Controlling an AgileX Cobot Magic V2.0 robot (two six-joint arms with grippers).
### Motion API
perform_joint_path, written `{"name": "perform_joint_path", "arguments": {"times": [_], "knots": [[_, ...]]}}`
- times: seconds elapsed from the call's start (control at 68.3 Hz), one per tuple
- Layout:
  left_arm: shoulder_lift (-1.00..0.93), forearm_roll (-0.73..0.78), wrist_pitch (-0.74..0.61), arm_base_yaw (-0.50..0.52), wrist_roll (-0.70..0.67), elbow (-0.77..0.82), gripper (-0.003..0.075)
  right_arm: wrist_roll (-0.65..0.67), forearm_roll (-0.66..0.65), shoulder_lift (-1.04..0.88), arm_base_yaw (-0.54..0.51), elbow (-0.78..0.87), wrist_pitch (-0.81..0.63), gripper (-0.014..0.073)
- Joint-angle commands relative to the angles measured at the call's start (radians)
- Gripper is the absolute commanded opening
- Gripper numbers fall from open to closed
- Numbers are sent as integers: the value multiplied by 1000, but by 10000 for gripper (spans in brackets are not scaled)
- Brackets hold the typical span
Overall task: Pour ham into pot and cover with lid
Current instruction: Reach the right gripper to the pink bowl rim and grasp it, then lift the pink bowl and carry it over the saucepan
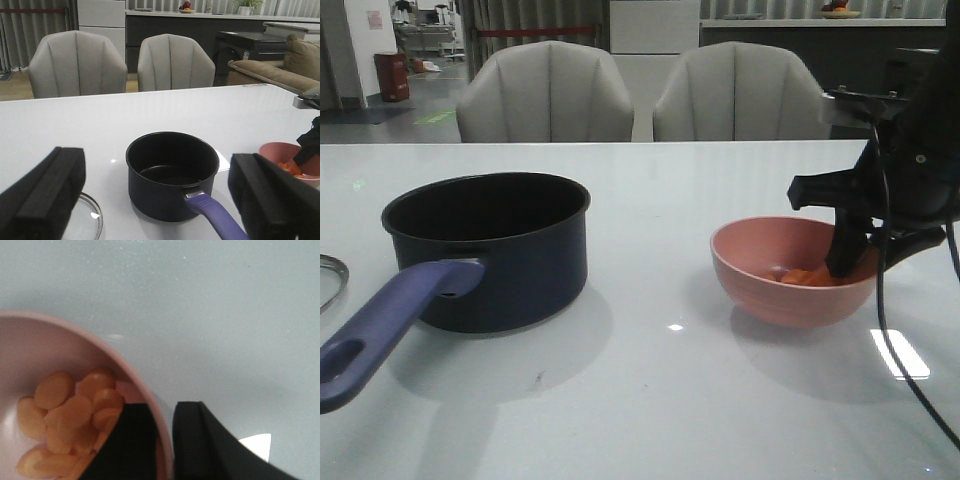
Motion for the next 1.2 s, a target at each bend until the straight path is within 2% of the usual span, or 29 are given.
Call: {"name": "perform_joint_path", "arguments": {"times": [0.0, 0.293, 0.556, 0.659, 0.82, 0.996, 1.098, 1.186], "knots": [[6, -1, -85, -8, -1, -25, 625, -6, 9, -56, -3, -30, -16, 139], [6, -1, -85, -8, -1, -25, 625, -7, 31, -61, -3, -52, 11, 139], [6, -1, -85, -8, -1, -25, 625, -60, 0, -62, 54, -316, 268, 139], [6, -1, -85, -8, -1, -25, 625, -39, -66, -56, 125, -461, 352, 139], [6, -1, -85, -8, -1, -25, 625, 33, -146, -11, 243, -627, 408, 139], [6, -1, -85, -8, -1, -25, 625, 150, -356, 93, 377, -812, 460, 139], [6, -1, -85, -8, -1, -25, 625, 243, -527, 116, 439, -863, 407, 139], [6, -1, -85, -8, -1, -25, 625, 345, -606, 109, 471, -863, 315, 139]]}}
